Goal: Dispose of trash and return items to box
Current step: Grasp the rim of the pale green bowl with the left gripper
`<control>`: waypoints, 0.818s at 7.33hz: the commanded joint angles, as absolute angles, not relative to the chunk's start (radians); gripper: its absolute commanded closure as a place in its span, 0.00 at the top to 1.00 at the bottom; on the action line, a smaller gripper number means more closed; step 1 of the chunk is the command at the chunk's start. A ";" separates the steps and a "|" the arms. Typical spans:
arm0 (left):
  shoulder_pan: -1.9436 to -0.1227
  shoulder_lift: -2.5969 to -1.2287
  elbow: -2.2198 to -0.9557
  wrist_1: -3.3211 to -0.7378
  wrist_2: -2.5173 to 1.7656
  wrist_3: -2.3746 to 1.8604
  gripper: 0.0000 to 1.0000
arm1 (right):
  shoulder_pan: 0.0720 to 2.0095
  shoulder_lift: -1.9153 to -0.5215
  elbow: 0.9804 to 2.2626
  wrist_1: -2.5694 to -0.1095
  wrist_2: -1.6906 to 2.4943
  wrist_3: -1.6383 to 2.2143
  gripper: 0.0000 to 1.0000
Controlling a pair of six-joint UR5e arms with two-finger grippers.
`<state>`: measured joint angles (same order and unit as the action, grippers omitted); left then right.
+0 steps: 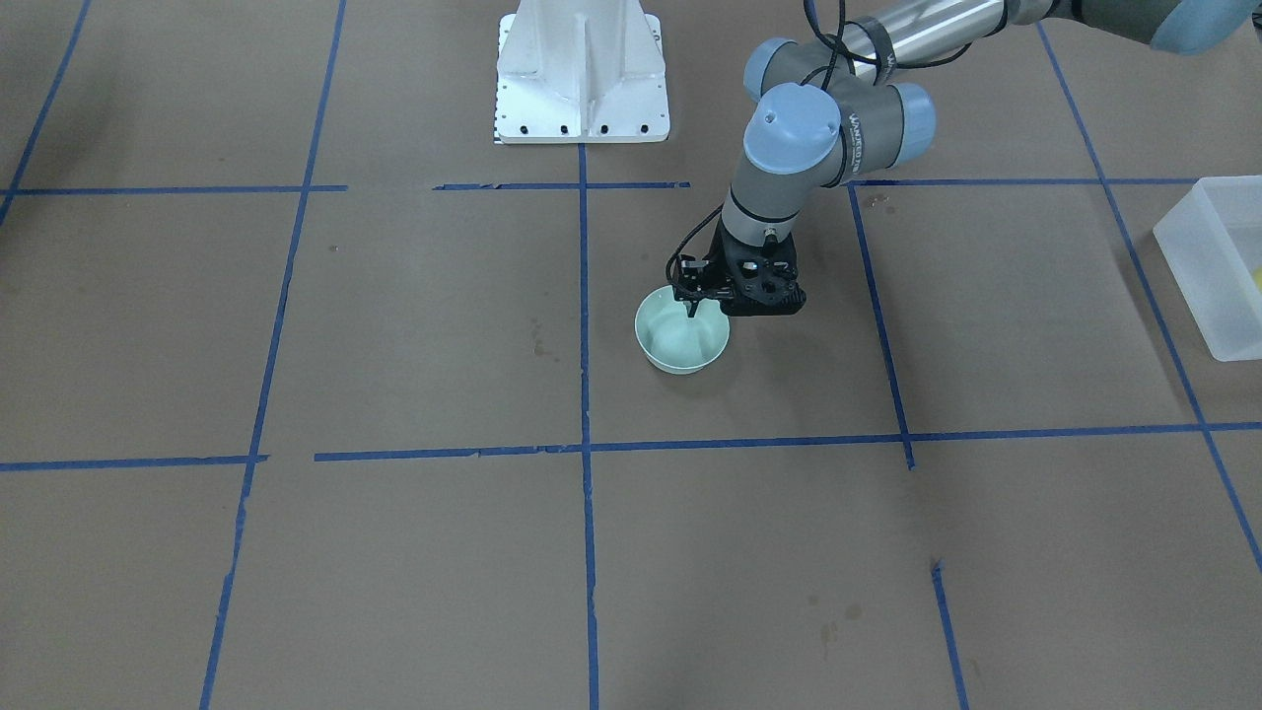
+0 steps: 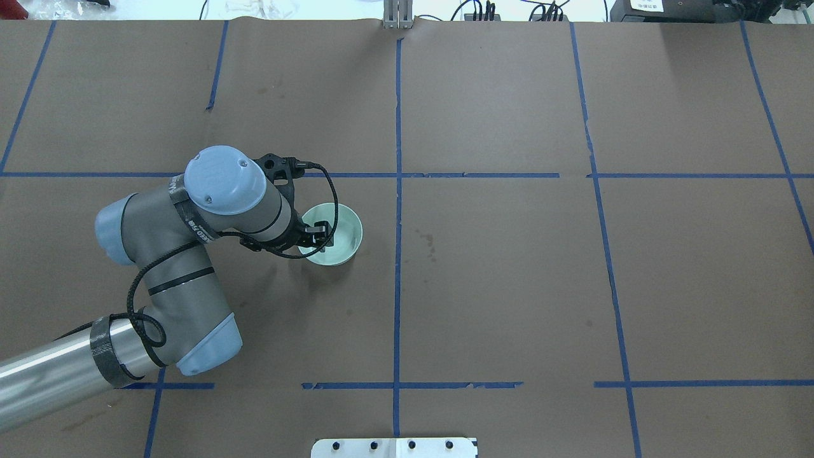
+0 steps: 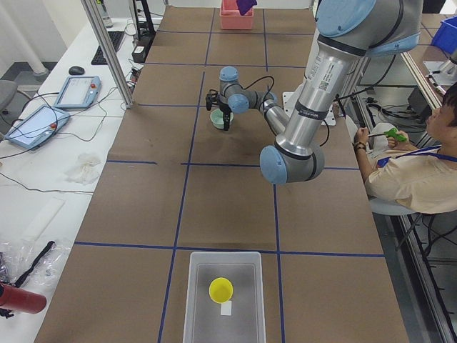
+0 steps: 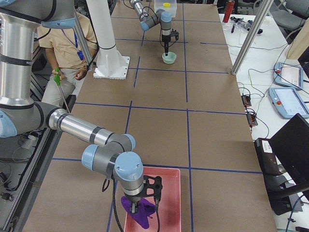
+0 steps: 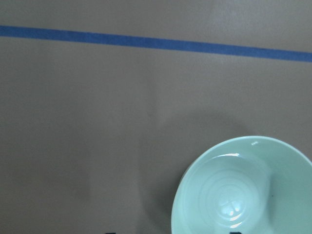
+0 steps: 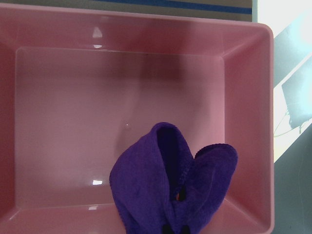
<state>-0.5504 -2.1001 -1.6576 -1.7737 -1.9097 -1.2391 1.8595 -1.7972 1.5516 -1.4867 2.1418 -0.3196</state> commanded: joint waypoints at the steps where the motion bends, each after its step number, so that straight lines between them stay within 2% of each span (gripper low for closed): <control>1: -0.545 -2.106 -1.638 -1.776 -1.908 -1.238 0.77 | 1.839 -1.796 1.520 -1.453 2.146 -0.316 1.00; 2: -0.545 -2.109 -1.637 -1.776 -1.908 -1.238 0.64 | 1.836 -1.796 1.522 -1.445 2.146 -0.316 1.00; 3: -0.545 -2.109 -1.637 -1.776 -1.902 -1.239 0.14 | 1.836 -1.795 1.538 -1.445 2.152 -0.314 1.00; 4: -0.545 -2.109 -1.638 -1.776 -1.901 -1.239 0.00 | 1.836 -1.795 1.555 -1.445 2.187 -0.316 1.00; 6: -0.545 -2.109 -1.644 -1.775 -1.899 -1.238 0.00 | 1.836 -1.795 1.578 -1.443 2.238 -0.316 1.00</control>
